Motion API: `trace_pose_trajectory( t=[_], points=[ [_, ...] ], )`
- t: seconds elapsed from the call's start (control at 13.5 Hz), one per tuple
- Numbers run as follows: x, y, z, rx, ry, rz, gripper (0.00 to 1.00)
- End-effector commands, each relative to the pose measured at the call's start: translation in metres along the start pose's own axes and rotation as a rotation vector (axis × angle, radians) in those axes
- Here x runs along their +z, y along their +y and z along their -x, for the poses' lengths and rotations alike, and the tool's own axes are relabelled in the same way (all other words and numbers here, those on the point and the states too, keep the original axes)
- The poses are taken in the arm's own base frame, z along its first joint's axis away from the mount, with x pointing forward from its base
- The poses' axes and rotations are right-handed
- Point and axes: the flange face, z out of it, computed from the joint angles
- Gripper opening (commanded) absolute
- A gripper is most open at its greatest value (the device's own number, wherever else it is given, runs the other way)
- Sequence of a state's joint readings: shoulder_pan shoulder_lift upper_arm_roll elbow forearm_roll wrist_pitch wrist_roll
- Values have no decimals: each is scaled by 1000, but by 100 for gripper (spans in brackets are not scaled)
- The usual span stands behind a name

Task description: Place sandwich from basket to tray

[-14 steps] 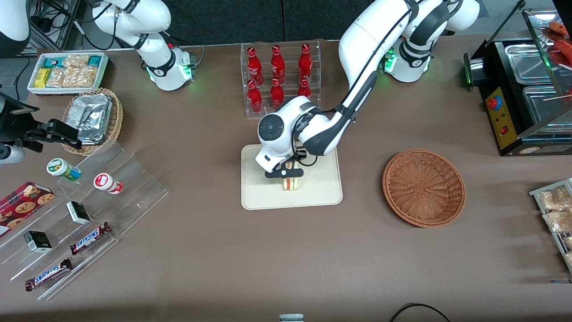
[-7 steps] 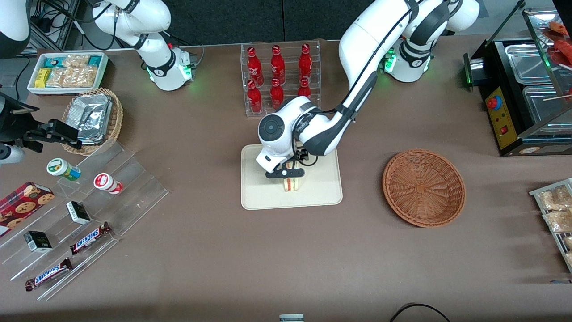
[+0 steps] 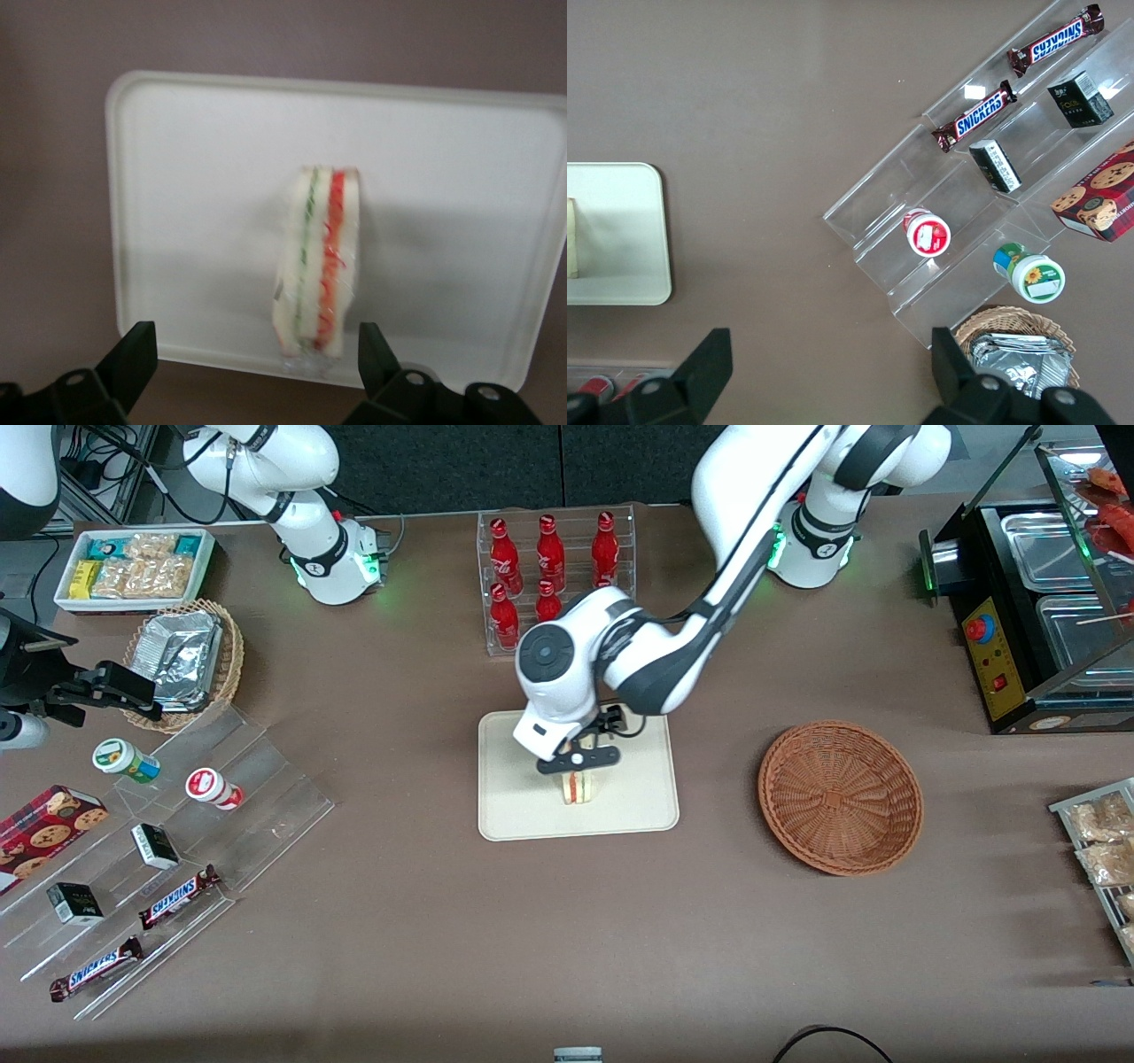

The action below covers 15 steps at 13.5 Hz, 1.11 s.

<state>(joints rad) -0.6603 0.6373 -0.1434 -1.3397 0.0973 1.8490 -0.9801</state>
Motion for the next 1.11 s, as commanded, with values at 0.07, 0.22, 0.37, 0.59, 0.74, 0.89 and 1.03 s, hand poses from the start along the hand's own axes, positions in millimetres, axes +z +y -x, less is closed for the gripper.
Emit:
trace_pose_trajectory(
  t=[0.07, 0.22, 0.37, 0.59, 0.74, 0.89, 1.03],
  points=[
    [-37, -73, -56, -121, -14, 3, 100],
    [-52, -117, -86, -132, -52, 24, 100],
    [-64, -158, -107, -111, -91, 25, 100],
    [-68, -203, -127, -87, -126, 12, 100],
    [-82, -251, -136, -84, -164, 60, 100],
    [-98, -292, -133, -3, -188, 78, 100],
    [-118, -342, -122, 101, -210, 79, 100]
  ],
)
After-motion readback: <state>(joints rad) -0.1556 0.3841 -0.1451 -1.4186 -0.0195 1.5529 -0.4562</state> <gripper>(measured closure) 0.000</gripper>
